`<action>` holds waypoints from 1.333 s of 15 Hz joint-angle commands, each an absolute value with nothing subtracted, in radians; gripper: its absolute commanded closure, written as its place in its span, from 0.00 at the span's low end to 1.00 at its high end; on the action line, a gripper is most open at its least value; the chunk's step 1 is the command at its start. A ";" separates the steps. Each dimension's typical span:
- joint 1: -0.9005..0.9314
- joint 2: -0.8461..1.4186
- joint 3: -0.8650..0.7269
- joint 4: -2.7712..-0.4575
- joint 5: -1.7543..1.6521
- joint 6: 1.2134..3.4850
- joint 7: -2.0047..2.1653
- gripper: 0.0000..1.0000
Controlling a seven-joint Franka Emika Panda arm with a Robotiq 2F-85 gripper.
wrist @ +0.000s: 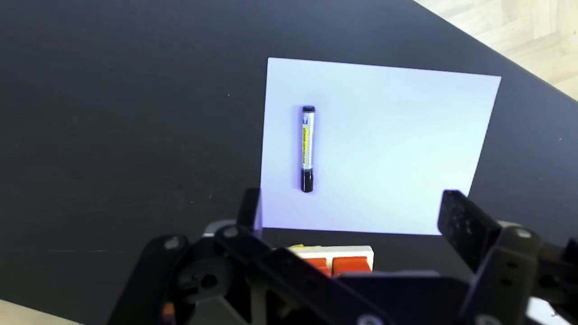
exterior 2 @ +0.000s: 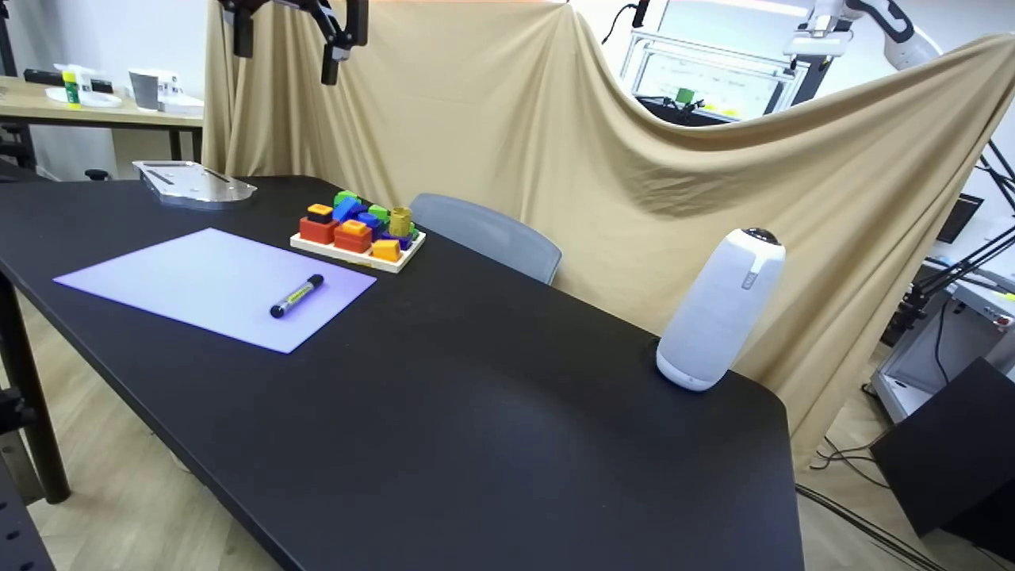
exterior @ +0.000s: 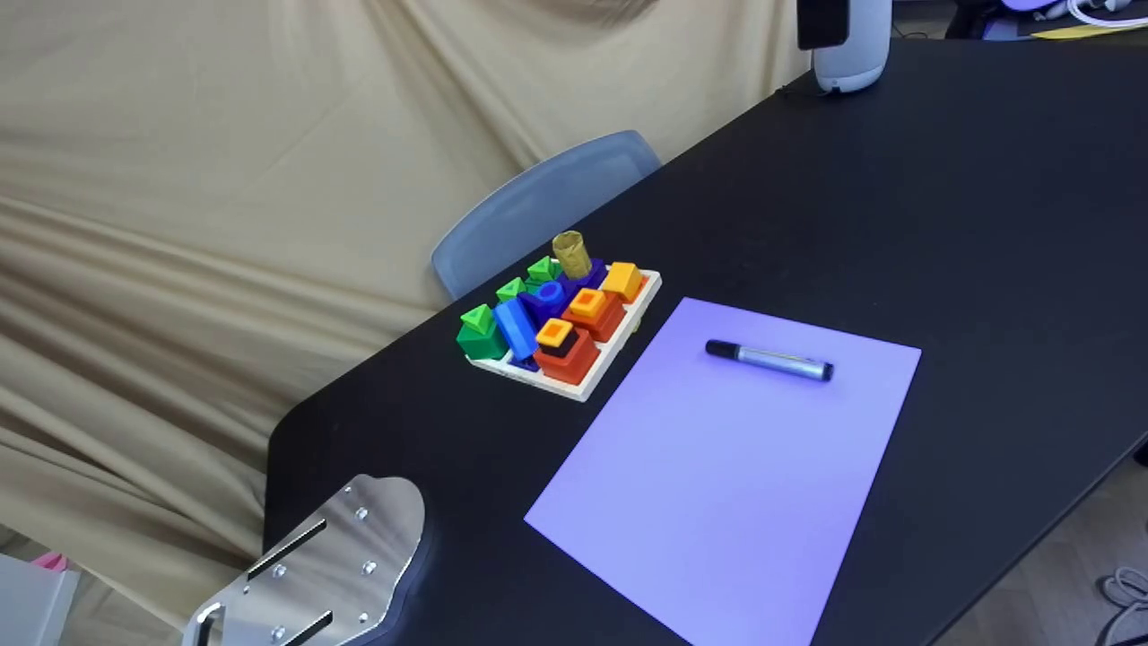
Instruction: Move the marker from the purple mat to the table
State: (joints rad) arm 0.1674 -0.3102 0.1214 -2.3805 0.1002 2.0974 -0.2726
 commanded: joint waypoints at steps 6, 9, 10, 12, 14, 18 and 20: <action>0.211 -0.205 0.128 -2.461 0.100 2.385 -0.348 0.00; 0.225 -0.126 0.129 -2.483 0.112 2.482 -0.396 0.00; 0.224 -0.098 0.129 -2.487 0.117 2.505 -0.409 0.00; 0.218 -0.047 0.132 -2.489 0.125 2.531 -0.431 0.00; 0.207 0.002 0.138 -2.487 0.123 2.547 -0.443 0.00; 0.190 0.094 0.154 -2.477 0.106 2.575 -0.445 0.00; 0.189 0.130 0.157 -2.478 0.049 2.618 -0.410 0.00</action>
